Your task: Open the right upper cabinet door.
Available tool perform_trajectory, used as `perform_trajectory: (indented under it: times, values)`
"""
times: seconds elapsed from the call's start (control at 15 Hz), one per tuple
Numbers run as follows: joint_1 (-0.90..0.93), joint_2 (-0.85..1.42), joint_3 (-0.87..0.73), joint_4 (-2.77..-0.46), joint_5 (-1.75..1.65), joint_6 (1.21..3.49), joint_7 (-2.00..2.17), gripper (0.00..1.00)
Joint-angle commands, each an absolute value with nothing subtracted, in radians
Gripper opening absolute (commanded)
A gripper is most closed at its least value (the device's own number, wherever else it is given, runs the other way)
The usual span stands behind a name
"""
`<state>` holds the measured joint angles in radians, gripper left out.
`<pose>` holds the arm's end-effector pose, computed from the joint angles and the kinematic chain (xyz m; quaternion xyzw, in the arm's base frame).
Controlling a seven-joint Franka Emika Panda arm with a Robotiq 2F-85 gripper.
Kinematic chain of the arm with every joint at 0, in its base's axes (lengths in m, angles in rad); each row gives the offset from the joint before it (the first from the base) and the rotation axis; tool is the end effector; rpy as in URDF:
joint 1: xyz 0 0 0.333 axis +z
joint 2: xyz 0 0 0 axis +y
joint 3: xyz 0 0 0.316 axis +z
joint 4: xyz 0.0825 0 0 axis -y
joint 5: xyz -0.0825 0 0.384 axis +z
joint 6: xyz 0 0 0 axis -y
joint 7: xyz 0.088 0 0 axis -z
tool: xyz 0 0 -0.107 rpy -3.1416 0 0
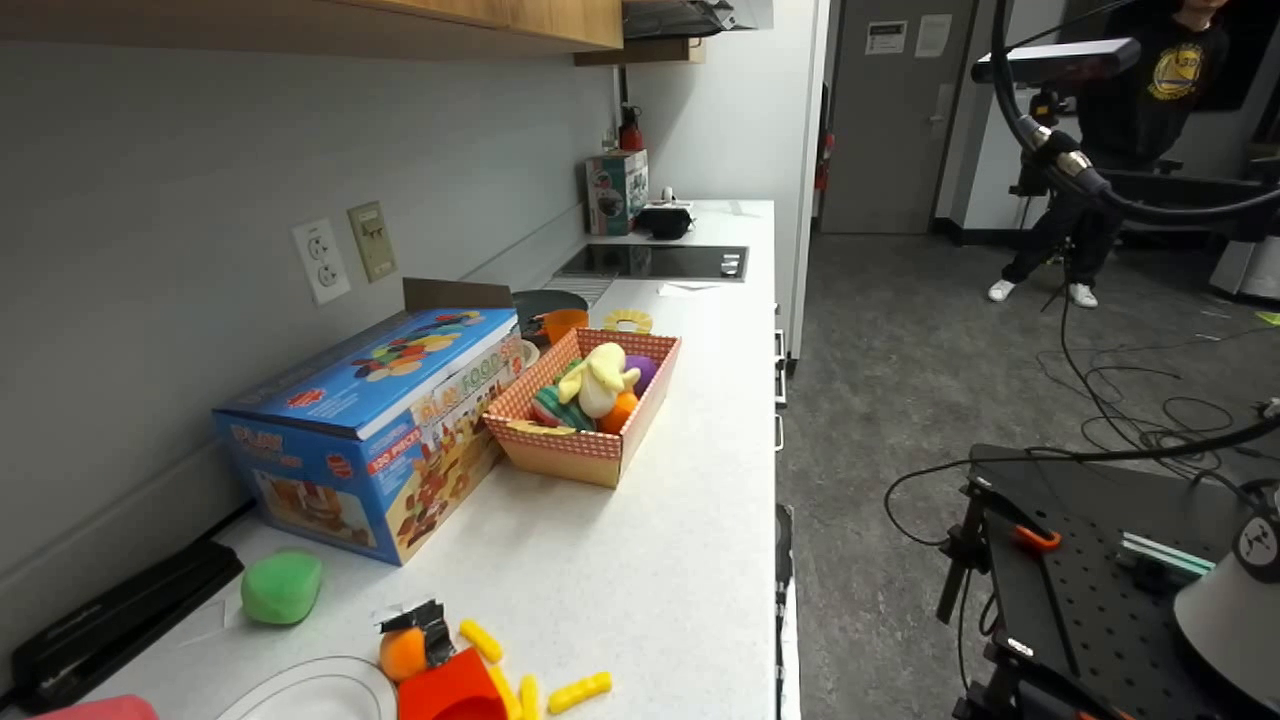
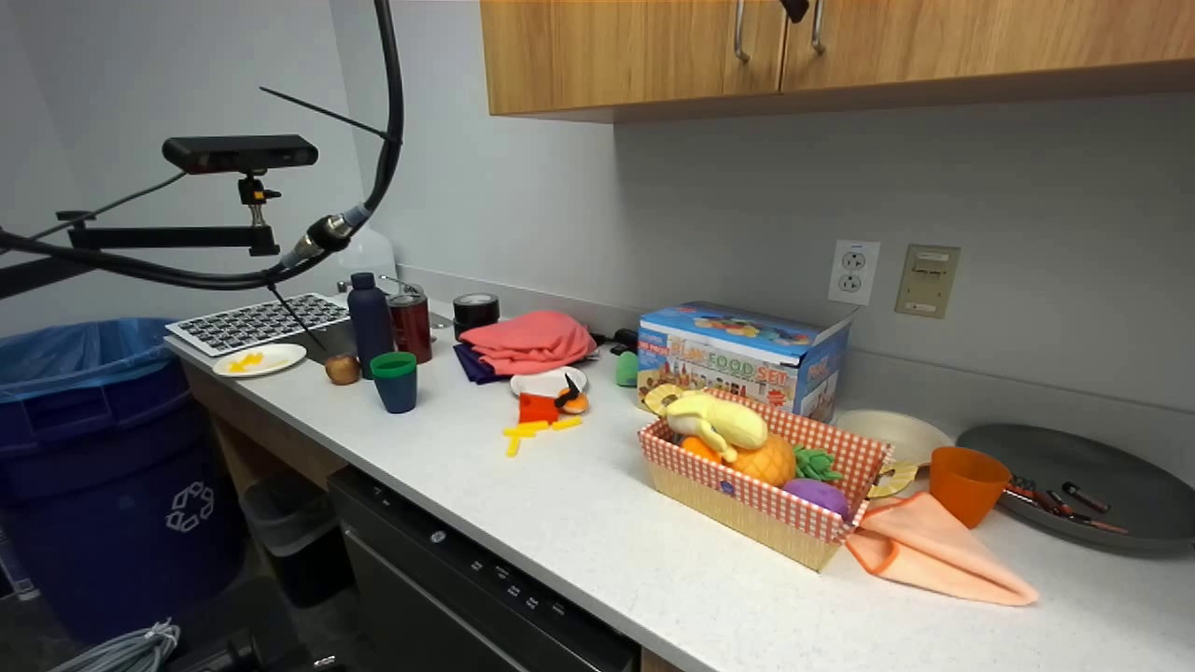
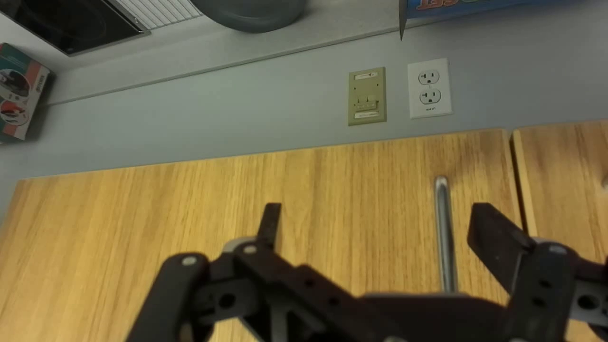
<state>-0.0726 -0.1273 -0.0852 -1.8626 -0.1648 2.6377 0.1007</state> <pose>0.5657 -0.0892 0.6776 0.8957 -0.0705 0.4327 0.0746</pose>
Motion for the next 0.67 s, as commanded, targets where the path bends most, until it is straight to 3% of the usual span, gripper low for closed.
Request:
perform_trajectory:
  times: [0.0, 0.6]
  values:
    - [-0.082, -0.126, -0.077, -1.861, -0.158, 2.637, 0.095, 1.00]
    - [-0.081, -0.126, -0.074, -1.861, -0.159, 2.637, 0.095, 1.00]
